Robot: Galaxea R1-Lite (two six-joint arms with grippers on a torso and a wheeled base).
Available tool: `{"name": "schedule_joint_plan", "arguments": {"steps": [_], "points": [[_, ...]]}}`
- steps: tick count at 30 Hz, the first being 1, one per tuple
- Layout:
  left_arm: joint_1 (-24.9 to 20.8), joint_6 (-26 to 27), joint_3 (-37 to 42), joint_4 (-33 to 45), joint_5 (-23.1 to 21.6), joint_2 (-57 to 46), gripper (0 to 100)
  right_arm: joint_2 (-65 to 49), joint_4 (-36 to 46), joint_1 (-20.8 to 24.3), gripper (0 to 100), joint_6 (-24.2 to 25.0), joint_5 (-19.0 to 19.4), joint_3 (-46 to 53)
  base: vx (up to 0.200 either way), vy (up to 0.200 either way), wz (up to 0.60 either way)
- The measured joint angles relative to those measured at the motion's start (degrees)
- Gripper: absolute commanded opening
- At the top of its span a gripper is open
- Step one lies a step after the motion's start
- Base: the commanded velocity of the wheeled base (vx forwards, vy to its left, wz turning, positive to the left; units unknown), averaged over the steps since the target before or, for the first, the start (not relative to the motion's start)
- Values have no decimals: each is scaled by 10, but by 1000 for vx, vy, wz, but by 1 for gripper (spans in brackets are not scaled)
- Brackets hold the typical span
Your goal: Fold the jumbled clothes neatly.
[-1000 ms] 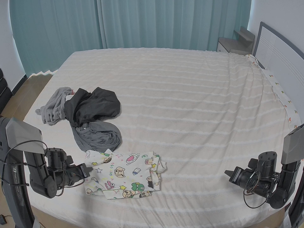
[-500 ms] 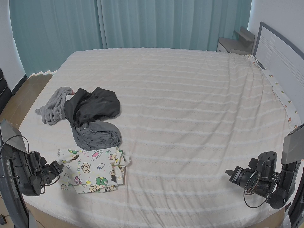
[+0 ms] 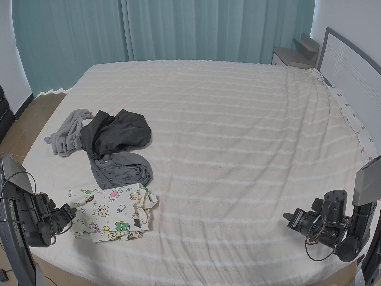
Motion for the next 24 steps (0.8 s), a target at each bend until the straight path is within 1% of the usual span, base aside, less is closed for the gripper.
{"name": "schedule_joint_plan", "arguments": {"steps": [2,3,11,19,24], "points": [[1,0,1,0,0,1,0,0,0,0,0,0,0,0,0,0,0],[1,0,2,0,1,1,100,0,0,0,0,0,0,0,0,0,0],[2,-1,3,0,2,0,100,-3,0,0,0,0,0,0,0,0,0],[22,-1,3,0,-2,-23,100,-18,0,0,0,3,-2,0,0,0,0],[36,-4,12,0,-11,-66,100,-44,0,0,0,0,-20,0,0,0,0]]}}
